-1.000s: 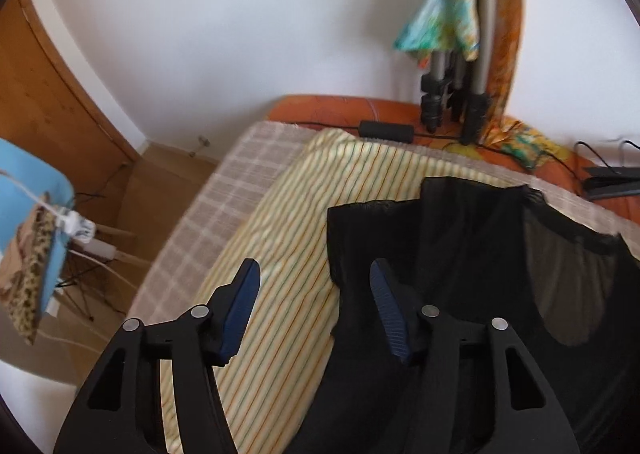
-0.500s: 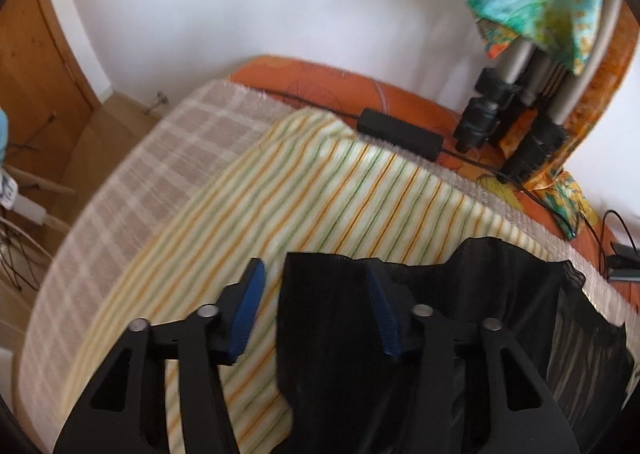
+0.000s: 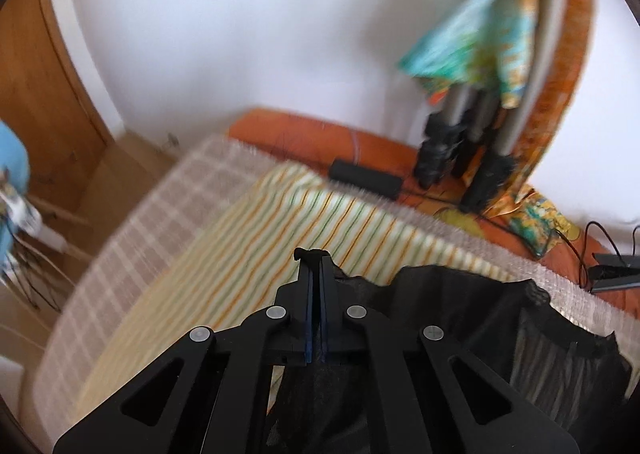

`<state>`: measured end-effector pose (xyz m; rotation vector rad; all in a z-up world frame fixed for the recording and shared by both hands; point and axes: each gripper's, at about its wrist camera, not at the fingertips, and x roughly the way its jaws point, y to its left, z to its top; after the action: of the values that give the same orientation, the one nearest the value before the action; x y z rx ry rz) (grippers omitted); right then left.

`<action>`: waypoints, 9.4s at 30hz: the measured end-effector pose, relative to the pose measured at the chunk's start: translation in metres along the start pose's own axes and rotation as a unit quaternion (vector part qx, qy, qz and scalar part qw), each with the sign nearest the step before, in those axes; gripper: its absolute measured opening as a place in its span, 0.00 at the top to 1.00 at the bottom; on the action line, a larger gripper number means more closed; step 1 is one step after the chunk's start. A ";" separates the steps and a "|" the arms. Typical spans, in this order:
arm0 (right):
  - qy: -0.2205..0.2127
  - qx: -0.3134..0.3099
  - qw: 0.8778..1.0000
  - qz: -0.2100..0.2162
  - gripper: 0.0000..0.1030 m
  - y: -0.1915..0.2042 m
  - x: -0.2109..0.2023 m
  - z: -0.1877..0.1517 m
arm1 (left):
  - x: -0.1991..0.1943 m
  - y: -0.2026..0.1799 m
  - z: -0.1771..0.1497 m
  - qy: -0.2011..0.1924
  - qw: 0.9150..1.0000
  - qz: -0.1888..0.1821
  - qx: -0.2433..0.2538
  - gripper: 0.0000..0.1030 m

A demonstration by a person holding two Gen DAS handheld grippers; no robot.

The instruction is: Fold small clothes

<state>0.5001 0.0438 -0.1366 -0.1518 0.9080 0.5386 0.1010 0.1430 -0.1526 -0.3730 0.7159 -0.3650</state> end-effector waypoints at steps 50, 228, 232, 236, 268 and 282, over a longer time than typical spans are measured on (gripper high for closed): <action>-0.001 0.091 0.995 0.036 0.64 -0.111 -0.278 -0.213 | 0.013 -0.050 -0.030 0.077 0.995 0.007 0.068 0.67; -0.034 0.231 0.972 0.040 0.68 -0.241 -0.205 -0.175 | 0.024 -0.109 0.033 -0.002 0.993 0.088 0.084 0.70; -0.011 0.242 0.970 0.035 0.68 -0.248 -0.175 -0.174 | 0.039 -0.082 0.040 -0.001 0.995 0.090 0.040 0.70; 0.011 0.217 0.976 0.025 0.68 -0.235 -0.149 -0.169 | 0.045 -0.067 0.043 0.011 0.996 0.082 0.021 0.70; 0.007 0.147 0.988 0.036 0.83 -0.172 -0.150 -0.117 | 0.042 -0.052 0.039 0.015 0.995 0.090 0.028 0.70; 0.006 0.135 0.990 0.032 0.83 -0.101 -0.318 -0.346 | 0.043 -0.134 -0.020 0.088 0.991 -0.035 0.099 0.70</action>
<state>0.1495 -0.2837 -0.1108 0.1196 0.9911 0.4683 0.0908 0.0026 -0.1306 -0.1792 0.8320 -0.5351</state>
